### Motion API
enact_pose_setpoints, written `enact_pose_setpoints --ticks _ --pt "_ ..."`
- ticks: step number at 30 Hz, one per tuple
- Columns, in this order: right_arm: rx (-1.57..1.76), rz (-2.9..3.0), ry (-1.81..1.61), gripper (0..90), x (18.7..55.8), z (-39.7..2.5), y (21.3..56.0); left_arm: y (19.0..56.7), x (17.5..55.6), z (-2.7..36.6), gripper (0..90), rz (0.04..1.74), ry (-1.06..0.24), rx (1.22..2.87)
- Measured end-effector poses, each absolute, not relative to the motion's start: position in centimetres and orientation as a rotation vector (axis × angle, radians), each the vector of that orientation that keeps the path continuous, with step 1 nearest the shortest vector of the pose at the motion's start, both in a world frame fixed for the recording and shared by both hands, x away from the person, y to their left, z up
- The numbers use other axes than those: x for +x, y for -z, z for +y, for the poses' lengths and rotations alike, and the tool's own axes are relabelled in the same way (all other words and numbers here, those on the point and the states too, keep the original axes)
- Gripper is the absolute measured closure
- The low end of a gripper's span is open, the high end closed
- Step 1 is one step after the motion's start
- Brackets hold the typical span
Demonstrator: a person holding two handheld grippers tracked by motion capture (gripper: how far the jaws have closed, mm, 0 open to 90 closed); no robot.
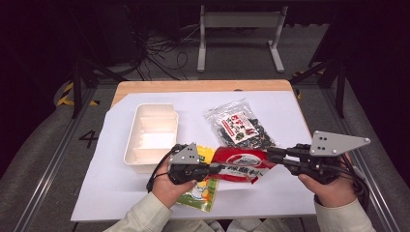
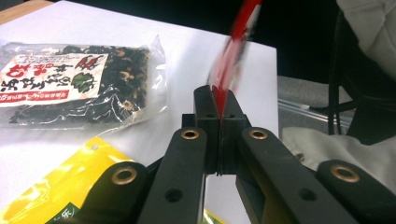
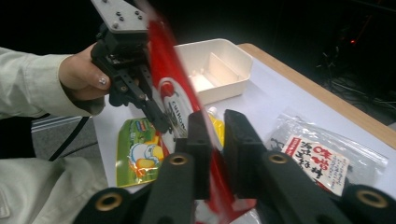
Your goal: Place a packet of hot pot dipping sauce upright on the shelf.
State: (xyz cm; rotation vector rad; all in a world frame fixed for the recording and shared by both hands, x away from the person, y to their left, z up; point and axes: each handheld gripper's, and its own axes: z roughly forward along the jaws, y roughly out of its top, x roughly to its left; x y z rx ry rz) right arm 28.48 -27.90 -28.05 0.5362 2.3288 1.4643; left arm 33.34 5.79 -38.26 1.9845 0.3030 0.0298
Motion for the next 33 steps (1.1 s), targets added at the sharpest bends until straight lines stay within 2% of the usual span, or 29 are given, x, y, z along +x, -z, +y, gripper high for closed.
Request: enact_pose_setpoints --ticks 4,9,33 --pt "0.587 2.282 -1.477 63.5 28.6 -28.5 28.2 37.9 33.4 6.2 90.0 0.312 -0.032 1.968" --pt "0.659 2.256 -1.477 58.3 29.1 -29.5 28.7 37.3 33.6 7.1 90.0 0.344 -0.031 1.936" --pt "0.825 2.214 -1.445 57.0 31.5 -32.8 31.7 33.6 34.2 11.6 90.0 0.401 -0.153 1.919"
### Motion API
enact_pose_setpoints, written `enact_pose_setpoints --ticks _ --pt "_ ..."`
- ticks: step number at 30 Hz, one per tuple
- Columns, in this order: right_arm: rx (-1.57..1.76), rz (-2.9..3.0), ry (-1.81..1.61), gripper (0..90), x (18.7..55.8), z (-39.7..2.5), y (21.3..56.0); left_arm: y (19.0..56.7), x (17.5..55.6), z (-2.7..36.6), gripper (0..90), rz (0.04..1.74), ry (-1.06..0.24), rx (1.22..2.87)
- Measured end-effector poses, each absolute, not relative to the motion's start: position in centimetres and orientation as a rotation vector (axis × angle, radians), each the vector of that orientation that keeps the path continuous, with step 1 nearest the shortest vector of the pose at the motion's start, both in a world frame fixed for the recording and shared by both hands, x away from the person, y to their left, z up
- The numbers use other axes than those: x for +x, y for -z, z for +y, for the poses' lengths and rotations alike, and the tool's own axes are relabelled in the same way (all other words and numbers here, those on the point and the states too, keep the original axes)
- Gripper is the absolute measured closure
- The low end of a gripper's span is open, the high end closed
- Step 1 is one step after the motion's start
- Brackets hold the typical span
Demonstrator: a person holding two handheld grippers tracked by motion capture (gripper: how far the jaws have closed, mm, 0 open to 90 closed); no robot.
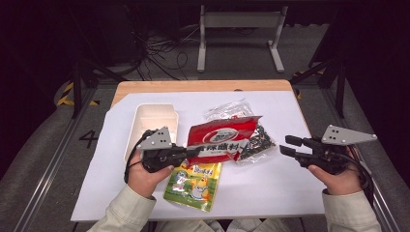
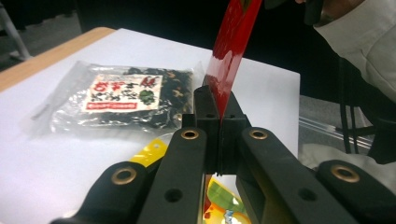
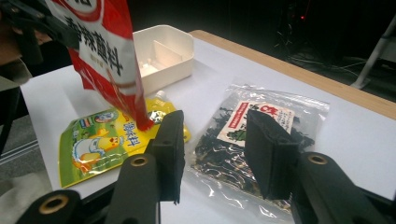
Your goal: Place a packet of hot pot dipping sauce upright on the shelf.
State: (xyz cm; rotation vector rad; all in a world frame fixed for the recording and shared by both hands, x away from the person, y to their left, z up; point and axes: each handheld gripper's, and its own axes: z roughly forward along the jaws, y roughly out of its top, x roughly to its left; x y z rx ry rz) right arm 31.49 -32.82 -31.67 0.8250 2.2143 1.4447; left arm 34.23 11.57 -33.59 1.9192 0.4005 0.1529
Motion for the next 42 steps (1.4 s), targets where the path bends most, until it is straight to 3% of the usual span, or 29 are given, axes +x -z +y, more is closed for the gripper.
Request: enact_pose_setpoints --ticks 16,20,42 --pt "0.839 2.242 -1.379 56.7 32.4 -33.1 32.8 31.9 37.0 16.1 90.0 0.472 -0.214 1.895" --pt "0.856 2.232 -1.381 51.2 32.6 -33.5 33.0 31.5 37.7 17.0 90.0 0.48 -0.232 1.896" --pt "0.931 2.24 -1.367 47.3 32.5 -34.3 34.1 31.0 41.1 21.2 90.0 0.553 -0.281 1.871"
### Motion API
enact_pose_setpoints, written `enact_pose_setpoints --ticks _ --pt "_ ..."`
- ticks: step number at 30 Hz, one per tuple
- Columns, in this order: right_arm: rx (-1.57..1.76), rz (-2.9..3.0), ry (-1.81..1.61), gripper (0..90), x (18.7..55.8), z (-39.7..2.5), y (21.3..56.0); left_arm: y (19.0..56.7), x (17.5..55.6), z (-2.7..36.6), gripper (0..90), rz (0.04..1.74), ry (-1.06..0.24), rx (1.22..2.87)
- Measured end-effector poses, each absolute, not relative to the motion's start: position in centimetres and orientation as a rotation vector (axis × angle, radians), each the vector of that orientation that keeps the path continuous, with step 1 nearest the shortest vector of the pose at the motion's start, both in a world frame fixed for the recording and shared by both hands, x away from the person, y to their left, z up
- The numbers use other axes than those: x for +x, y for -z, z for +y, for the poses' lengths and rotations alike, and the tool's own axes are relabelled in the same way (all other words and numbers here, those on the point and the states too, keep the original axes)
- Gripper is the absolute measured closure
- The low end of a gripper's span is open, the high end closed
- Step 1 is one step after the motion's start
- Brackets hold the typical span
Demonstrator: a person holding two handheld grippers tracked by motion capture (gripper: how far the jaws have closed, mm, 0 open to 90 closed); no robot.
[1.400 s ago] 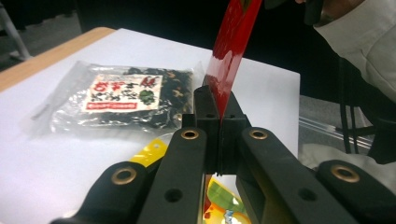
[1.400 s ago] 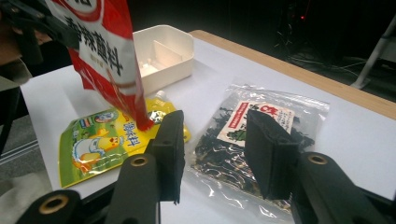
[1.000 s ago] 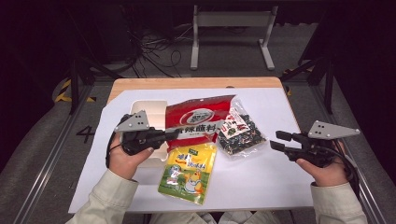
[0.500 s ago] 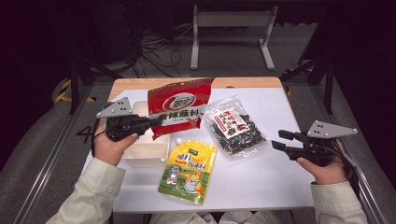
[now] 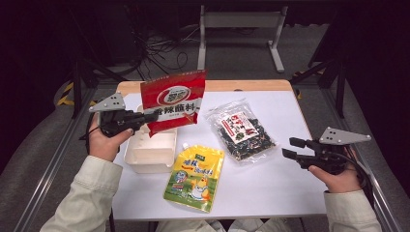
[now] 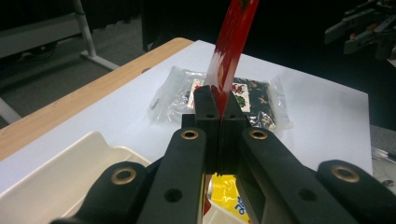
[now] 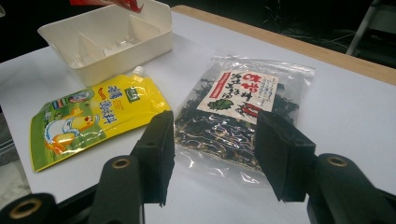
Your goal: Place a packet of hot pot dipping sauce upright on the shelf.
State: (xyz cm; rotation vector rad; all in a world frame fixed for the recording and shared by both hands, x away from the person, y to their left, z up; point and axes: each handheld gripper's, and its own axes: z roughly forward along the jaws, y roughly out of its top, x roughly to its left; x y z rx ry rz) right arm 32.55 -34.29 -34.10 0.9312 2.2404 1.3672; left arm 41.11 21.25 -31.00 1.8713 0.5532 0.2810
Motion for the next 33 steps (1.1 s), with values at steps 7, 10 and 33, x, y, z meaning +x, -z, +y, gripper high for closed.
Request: enact_pose_setpoints --ticks 7,10,33 --pt "0.952 2.257 -1.371 45.8 32.4 -34.5 34.3 31.5 42.4 21.8 90.0 0.572 -0.305 1.87" --pt "0.955 2.275 -1.37 45.8 32.4 -34.5 34.5 31.8 43.0 22.2 90.0 0.585 -0.327 1.869" --pt "0.947 2.32 -1.424 43.5 32.6 -34.2 35.3 34.0 46.8 24.5 90.0 0.729 -0.439 1.914"
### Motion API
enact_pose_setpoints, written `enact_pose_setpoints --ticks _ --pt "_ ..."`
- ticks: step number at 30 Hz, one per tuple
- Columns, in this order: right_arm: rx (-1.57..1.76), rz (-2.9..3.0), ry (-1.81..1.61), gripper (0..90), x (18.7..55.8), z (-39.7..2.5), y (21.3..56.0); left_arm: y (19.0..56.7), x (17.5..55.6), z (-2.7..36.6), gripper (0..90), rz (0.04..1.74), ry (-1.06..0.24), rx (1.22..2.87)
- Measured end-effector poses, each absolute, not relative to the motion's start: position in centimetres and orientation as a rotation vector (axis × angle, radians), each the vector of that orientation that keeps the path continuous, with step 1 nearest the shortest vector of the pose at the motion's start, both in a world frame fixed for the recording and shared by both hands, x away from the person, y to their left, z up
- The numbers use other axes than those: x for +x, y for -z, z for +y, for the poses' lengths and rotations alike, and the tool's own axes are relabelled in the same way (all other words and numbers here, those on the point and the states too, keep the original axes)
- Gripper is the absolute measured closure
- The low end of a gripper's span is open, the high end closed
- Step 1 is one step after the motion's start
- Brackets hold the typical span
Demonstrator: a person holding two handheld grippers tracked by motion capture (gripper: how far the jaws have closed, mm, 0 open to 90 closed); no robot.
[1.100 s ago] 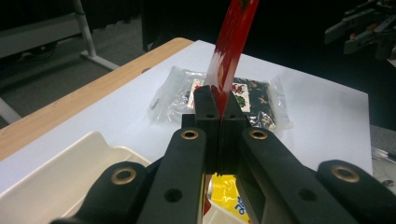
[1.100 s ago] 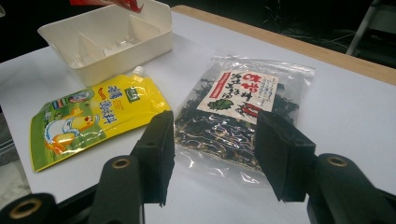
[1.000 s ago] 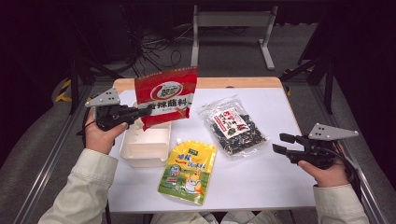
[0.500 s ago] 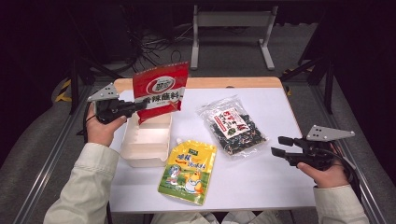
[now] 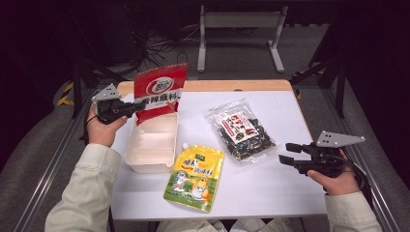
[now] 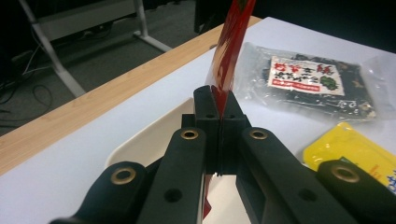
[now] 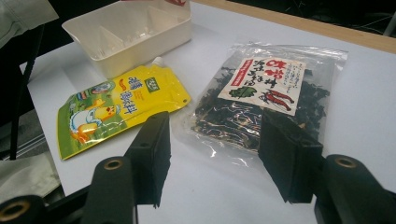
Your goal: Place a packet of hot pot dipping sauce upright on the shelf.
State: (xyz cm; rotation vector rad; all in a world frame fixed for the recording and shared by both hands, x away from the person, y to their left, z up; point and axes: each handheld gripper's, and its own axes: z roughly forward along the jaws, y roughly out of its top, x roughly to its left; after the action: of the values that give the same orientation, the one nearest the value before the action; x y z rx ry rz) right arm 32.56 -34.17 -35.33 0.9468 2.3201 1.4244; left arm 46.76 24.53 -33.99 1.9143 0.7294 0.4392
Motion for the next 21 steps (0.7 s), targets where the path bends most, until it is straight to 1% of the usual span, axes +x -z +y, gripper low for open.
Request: enact_pose_setpoints --ticks 6,16,21 --pt "0.948 2.327 -1.447 43.0 32.4 -34.3 35.6 34.2 47.5 24.7 90.0 0.755 -0.459 1.901" --pt "0.966 2.312 -1.466 43.0 31.9 -34.8 35.7 35.2 48.5 23.4 90.0 0.736 -0.496 2.006" --pt "0.968 2.314 -1.464 43.0 31.8 -34.9 35.8 35.5 48.8 23.0 90.0 0.731 -0.513 2.012"
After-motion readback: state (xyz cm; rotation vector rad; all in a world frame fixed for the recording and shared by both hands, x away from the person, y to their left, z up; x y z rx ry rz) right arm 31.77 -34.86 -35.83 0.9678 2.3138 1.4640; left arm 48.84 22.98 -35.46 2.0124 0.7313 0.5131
